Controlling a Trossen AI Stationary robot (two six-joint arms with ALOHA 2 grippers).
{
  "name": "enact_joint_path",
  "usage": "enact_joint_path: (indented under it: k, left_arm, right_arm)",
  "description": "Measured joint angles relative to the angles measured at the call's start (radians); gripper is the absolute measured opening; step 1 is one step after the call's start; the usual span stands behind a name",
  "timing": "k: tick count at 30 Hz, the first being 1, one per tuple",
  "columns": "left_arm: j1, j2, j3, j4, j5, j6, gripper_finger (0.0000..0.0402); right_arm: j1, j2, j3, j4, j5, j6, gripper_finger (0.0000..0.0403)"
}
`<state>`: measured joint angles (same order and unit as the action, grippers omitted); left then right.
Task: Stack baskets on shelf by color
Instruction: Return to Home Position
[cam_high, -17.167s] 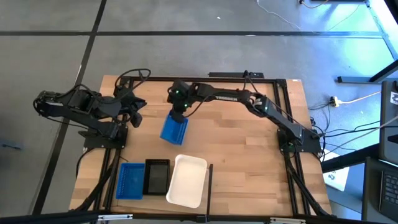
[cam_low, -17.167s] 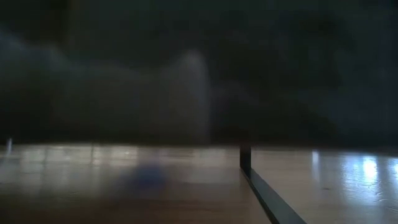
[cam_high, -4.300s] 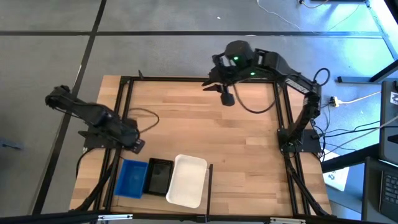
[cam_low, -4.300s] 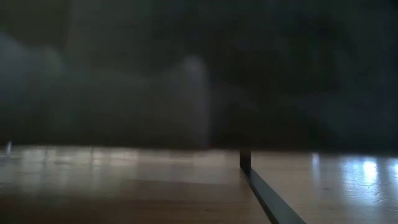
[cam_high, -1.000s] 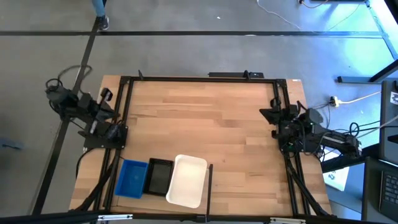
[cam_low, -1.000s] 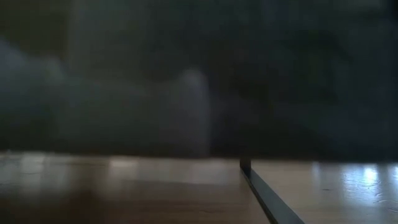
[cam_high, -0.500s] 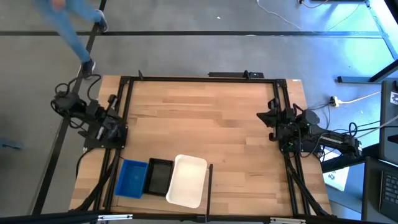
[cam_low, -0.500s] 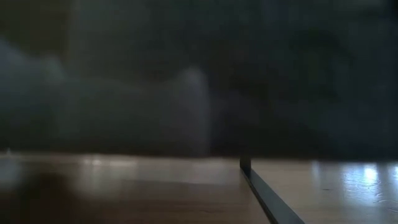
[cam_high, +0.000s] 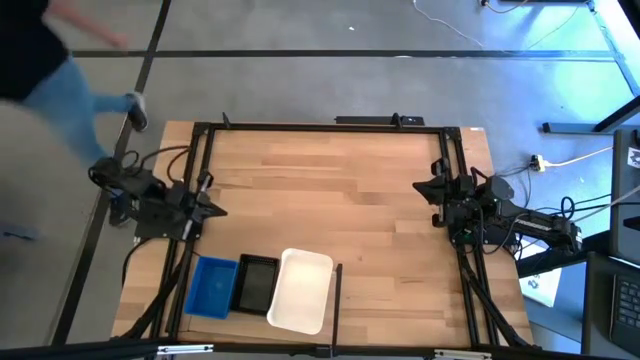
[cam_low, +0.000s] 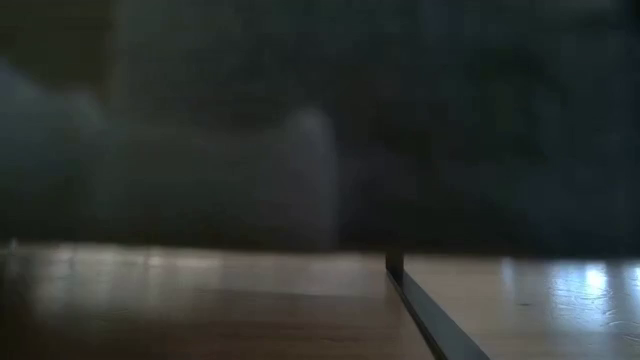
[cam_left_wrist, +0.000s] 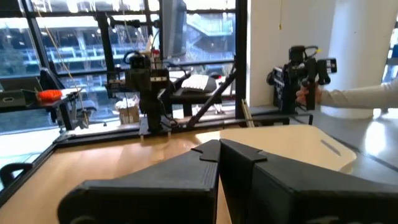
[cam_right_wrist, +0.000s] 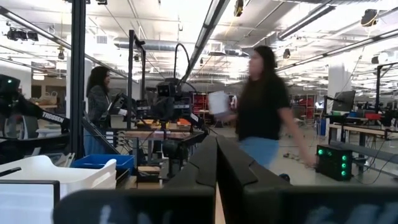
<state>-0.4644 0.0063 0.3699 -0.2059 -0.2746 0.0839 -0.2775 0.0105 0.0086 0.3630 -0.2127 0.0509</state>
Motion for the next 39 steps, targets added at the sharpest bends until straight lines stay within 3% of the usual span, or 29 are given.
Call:
enact_joint_path:
  k: [19, 31, 39]
  left_arm:
    - [0.000, 0.000, -0.358, 0.437, 0.008, 0.000, 0.0000]
    - [0.000, -0.001, -0.362, 0.423, 0.024, -0.003, 0.0000]
    - [0.000, -0.001, -0.362, 0.421, -0.027, 0.004, 0.0000]
  right_arm:
    - [0.000, 0.000, 0.001, -0.001, -0.001, 0.000, 0.0000]
    - [0.000, 0.000, 0.001, -0.002, 0.001, 0.052, 0.0000]
    - [0.000, 0.000, 0.001, -0.003, 0.001, 0.047, 0.0000]
